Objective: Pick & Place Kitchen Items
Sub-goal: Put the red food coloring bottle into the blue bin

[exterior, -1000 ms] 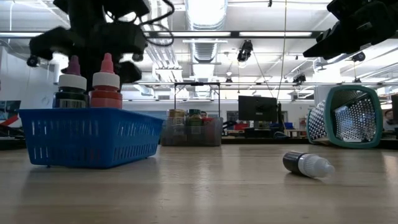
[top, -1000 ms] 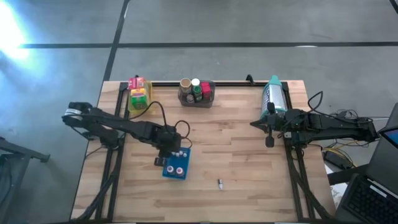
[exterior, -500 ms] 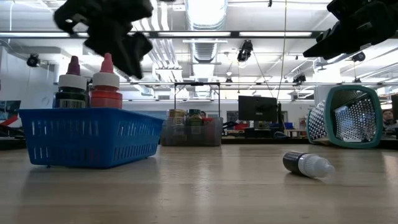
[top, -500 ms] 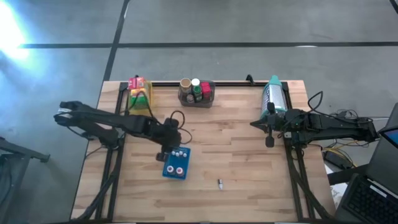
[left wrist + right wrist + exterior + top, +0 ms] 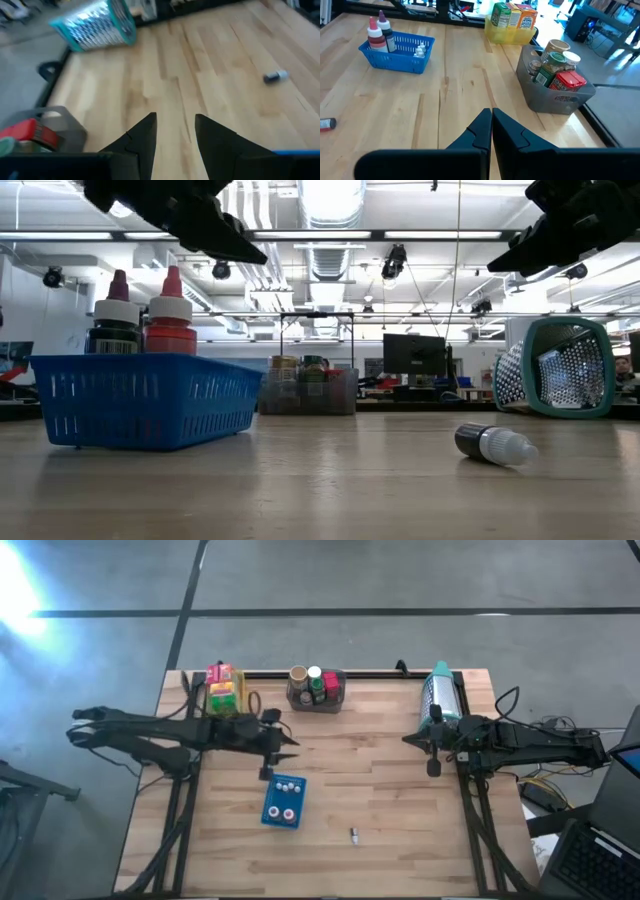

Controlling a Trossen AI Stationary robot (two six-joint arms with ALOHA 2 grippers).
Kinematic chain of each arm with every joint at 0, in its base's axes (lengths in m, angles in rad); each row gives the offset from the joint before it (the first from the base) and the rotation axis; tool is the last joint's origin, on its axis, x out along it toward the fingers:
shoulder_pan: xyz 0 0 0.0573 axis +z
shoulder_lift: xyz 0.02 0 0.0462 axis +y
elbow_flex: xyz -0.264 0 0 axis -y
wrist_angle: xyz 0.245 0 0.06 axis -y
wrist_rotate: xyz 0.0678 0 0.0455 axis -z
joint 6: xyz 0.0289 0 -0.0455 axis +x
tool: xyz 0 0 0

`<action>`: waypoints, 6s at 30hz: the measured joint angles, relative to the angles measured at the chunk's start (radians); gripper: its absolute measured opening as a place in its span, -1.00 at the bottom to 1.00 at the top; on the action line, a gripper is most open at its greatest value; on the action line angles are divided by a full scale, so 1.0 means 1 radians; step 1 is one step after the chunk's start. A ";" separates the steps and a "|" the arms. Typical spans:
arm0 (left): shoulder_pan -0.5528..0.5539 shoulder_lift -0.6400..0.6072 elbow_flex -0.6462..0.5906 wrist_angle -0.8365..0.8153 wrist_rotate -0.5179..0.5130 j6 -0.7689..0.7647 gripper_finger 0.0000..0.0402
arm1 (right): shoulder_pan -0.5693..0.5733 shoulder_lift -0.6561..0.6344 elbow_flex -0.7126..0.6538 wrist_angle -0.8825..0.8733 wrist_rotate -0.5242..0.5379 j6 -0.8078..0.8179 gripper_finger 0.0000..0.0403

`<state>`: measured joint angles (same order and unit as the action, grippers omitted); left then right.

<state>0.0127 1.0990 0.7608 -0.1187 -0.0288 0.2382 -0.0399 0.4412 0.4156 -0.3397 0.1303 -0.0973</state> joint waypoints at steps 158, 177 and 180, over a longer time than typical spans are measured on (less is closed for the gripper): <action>0.124 -0.597 -0.341 0.118 0.005 -0.032 -0.30 | 0.590 1.500 1.493 -0.772 0.630 1.324 -0.35; 0.124 -0.590 -0.341 0.117 0.005 -0.032 -0.30 | 0.839 1.641 1.493 -0.788 0.653 1.811 -0.63; 0.124 -0.590 -0.341 0.117 0.005 -0.032 -0.30 | 0.865 1.664 1.493 -0.800 0.632 1.889 -0.66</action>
<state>0.1371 0.5087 0.4202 -0.0018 -0.0238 0.2058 0.8249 2.1054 1.9087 -1.1393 0.7625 1.7914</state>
